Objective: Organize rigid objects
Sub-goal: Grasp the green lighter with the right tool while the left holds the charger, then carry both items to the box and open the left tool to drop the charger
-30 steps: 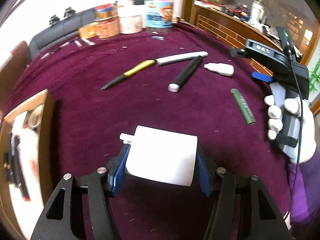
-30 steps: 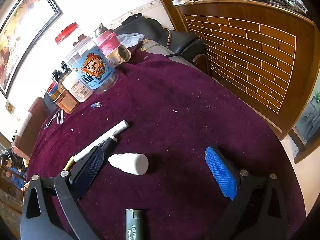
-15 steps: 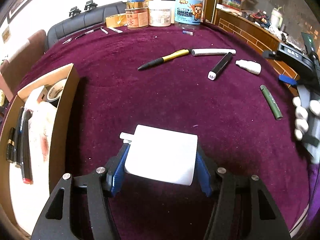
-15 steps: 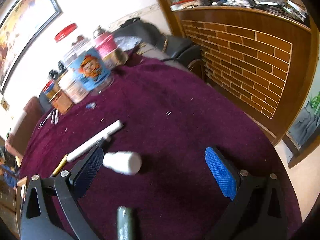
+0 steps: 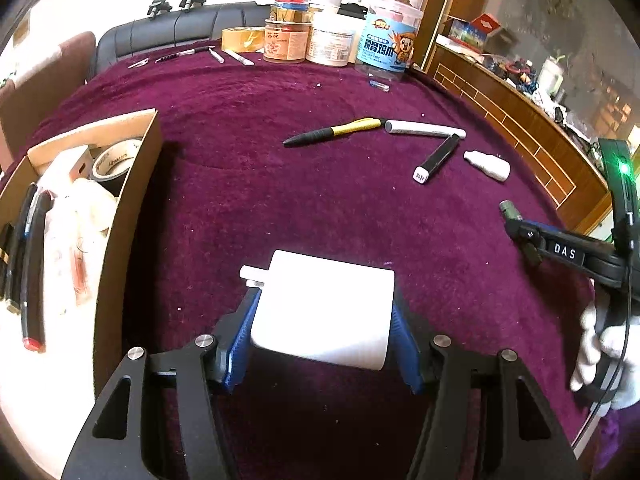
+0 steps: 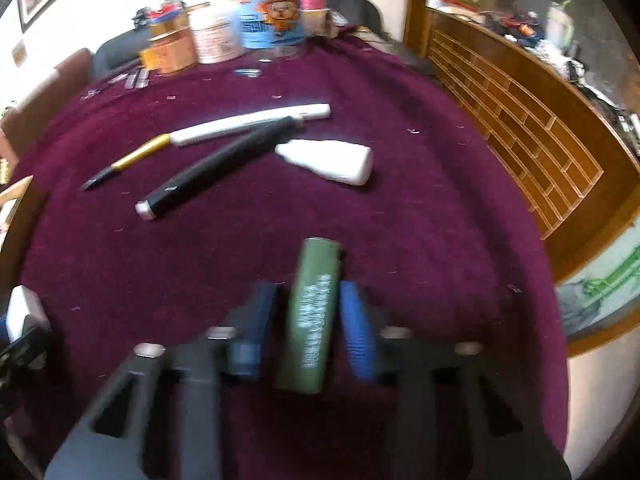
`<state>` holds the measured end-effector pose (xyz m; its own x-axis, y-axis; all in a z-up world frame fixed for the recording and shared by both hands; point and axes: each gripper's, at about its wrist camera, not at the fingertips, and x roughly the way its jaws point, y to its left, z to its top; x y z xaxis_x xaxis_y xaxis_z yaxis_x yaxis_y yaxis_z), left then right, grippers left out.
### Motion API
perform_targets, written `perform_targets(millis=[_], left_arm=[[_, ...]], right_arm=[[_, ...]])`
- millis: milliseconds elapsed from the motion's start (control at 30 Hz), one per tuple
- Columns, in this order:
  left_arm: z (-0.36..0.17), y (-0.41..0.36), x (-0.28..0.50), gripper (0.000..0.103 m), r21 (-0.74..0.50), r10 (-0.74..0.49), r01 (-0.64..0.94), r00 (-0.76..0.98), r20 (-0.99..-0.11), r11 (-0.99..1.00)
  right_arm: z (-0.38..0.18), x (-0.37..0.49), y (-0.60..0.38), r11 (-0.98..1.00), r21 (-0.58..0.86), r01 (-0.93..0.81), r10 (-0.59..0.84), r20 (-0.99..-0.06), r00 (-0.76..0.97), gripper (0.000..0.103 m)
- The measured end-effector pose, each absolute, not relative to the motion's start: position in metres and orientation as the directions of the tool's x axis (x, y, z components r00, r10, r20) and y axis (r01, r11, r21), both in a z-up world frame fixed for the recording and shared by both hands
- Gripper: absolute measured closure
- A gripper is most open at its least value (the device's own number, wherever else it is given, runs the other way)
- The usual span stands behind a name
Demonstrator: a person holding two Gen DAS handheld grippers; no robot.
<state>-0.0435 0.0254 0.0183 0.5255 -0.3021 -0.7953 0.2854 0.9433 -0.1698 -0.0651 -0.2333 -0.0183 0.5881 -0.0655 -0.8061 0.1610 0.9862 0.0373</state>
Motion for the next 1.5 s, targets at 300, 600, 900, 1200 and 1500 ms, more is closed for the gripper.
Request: perform_targets(millis=[300, 600, 900, 1200, 1500], left_arm=[[0.038, 0.033, -0.070, 0.049, -0.168, -0.310, 0.292, 0.555, -0.772, 0.942], [0.074, 0.082, -0.101, 0.049, -0.224, -0.327, 0.242, 0.600, -0.730, 0.944], [0.082, 0.167, -0.100, 0.049, -0.228, -0.204, 0.051, 0.660, -0.723, 0.972], [0.059, 0.241, -0.093, 0.049, -0.208, -0.077, -0.131, 0.640, -0.764, 0.969], [0.032, 0.268, -0.078, 0.049, -0.159, -0.030, -0.176, 0.573, -0.819, 0.971]], right_arm=[[-0.011, -0.089, -0.226, 0.983, 0.135, 0.122, 0.032, -0.787, 0.616, 0.085], [0.015, -0.098, -0.178, 0.973, 0.230, -0.014, 0.184, -0.740, 0.647, 0.085], [0.043, -0.088, -0.088, 0.931, 0.284, -0.229, 0.364, -0.711, 0.601, 0.085], [0.042, -0.081, 0.013, 0.859, 0.319, -0.400, 0.494, -0.722, 0.485, 0.085], [0.020, -0.076, 0.082, 0.825, 0.290, -0.485, 0.502, -0.770, 0.393, 0.085]])
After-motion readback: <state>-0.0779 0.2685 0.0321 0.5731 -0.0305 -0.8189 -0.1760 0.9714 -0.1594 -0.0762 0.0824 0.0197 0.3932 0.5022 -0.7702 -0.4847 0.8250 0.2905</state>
